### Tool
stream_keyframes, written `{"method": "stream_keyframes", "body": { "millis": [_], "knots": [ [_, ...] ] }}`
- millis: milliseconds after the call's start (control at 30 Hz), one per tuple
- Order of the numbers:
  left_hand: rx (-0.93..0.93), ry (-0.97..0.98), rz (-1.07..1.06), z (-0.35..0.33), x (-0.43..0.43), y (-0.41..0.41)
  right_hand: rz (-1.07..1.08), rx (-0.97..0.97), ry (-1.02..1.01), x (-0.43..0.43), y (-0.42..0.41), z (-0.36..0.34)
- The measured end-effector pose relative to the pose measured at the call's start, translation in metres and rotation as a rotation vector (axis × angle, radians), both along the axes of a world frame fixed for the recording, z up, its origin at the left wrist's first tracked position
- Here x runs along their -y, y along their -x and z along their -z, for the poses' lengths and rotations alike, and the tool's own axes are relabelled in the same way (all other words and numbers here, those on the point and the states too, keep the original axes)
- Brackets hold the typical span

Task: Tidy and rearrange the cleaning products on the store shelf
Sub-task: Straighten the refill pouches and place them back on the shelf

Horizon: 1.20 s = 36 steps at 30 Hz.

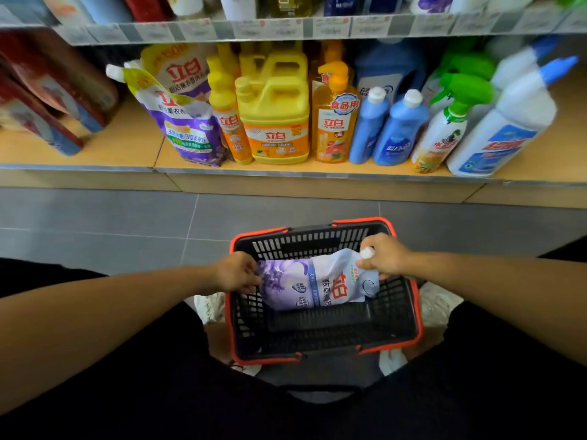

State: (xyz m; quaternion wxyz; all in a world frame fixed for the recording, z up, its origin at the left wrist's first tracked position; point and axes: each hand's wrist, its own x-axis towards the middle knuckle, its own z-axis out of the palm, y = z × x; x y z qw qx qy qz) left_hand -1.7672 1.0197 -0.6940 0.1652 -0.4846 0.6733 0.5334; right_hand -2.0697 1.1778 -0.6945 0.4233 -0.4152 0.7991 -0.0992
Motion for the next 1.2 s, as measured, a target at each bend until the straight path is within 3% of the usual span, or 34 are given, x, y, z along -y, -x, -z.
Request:
{"method": "stream_keyframes", "body": {
  "millis": [100,233,300,400,467,533,600,700,767,933,1200],
  "knots": [
    [0.016,-0.137,0.128,0.004,-0.003,-0.004,-0.161,-0.107,-0.066,0.003,0.002,0.005],
    [0.039,-0.15,0.14,0.0,0.0,0.005,-0.381,-0.226,-0.201,0.008,0.004,0.007],
    [-0.01,-0.036,0.133,-0.007,0.009,0.013,-0.449,-0.317,-0.191,0.012,0.005,0.005],
    [-0.052,0.32,0.084,-0.02,0.025,0.021,-0.442,-0.456,-0.022,0.019,0.01,-0.008],
    [-0.017,0.534,0.027,-0.026,0.035,0.019,-0.288,-0.487,0.156,0.024,0.015,-0.014],
    [0.045,0.625,-0.069,-0.025,0.04,0.013,-0.101,-0.495,0.278,0.026,0.021,-0.017],
    [0.167,0.577,-0.127,-0.02,0.041,0.008,0.055,-0.462,0.23,0.026,0.029,-0.016],
    [0.276,0.326,-0.185,-0.014,0.036,0.006,0.128,-0.269,0.007,0.025,0.04,-0.011],
    [0.236,0.214,-0.255,-0.012,0.034,0.006,0.129,-0.139,0.011,0.024,0.045,-0.006],
    [0.088,0.191,-0.319,-0.014,0.043,0.012,0.246,-0.002,0.066,0.02,0.052,-0.003],
    [-0.209,0.19,-0.191,-0.029,0.074,0.043,0.379,-0.013,0.226,0.015,0.07,-0.004]
  ]
}}
